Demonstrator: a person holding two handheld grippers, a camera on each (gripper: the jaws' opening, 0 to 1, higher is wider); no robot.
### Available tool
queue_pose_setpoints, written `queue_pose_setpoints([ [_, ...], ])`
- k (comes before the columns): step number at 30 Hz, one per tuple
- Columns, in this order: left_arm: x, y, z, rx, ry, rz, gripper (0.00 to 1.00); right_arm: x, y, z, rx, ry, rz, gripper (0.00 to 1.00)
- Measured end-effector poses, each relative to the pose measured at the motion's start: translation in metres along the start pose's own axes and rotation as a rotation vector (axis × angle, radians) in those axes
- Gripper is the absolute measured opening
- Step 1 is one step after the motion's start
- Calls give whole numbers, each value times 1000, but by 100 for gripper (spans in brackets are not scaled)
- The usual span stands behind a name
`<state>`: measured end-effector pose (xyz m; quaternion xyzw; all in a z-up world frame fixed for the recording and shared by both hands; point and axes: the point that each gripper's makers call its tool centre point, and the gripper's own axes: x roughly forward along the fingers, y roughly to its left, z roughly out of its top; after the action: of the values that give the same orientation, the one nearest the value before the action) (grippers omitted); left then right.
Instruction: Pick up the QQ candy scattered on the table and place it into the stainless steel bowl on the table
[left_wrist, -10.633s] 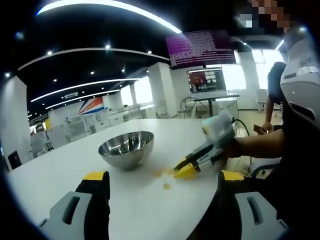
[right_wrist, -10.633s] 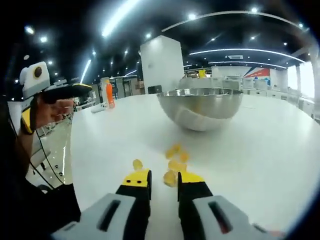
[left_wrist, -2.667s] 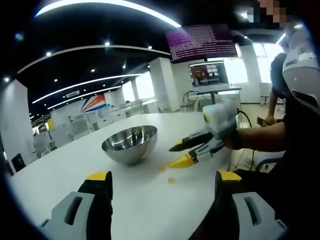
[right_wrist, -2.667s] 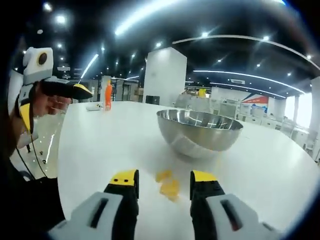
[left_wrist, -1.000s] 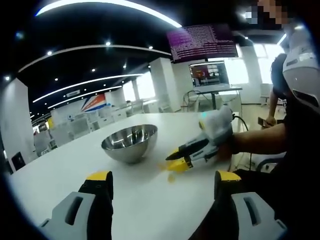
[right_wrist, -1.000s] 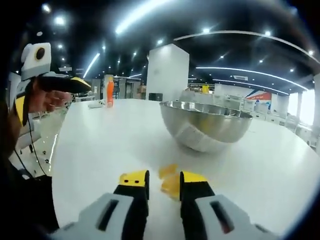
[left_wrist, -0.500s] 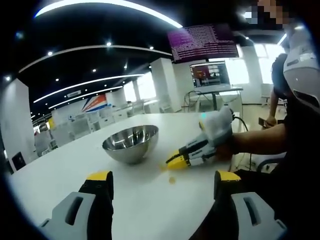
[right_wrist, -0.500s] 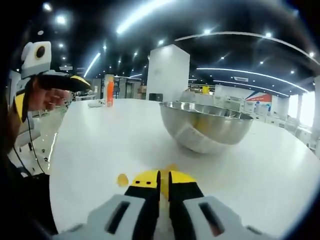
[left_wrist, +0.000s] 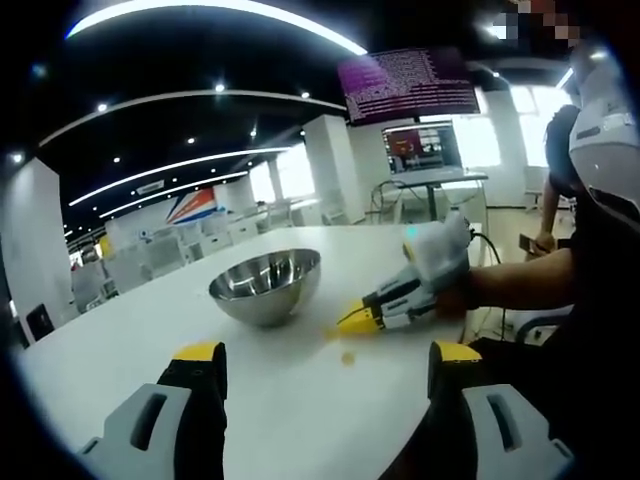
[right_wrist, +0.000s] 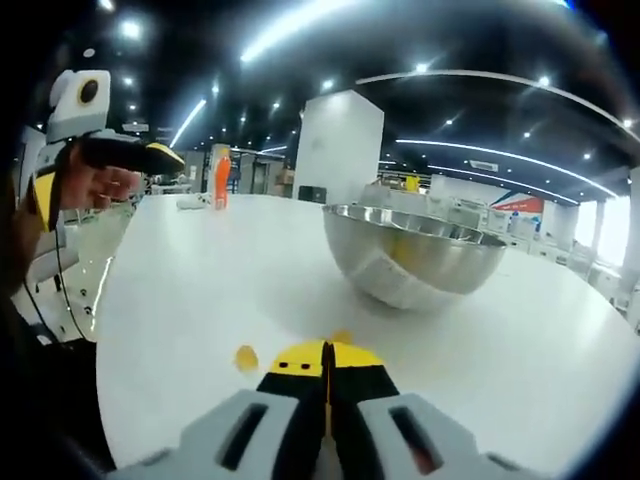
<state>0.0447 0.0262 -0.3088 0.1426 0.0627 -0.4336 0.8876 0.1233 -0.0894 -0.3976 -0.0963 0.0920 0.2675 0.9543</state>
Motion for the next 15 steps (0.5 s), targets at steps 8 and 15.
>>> queue_pose_setpoints([
  [8,1,0,0,0,-1,-1,83,-8,-7,14,236,-62,43,0],
  [15,1,-1,-1,1,5,-1,83,-14,-18,21,359,-91,68,0],
])
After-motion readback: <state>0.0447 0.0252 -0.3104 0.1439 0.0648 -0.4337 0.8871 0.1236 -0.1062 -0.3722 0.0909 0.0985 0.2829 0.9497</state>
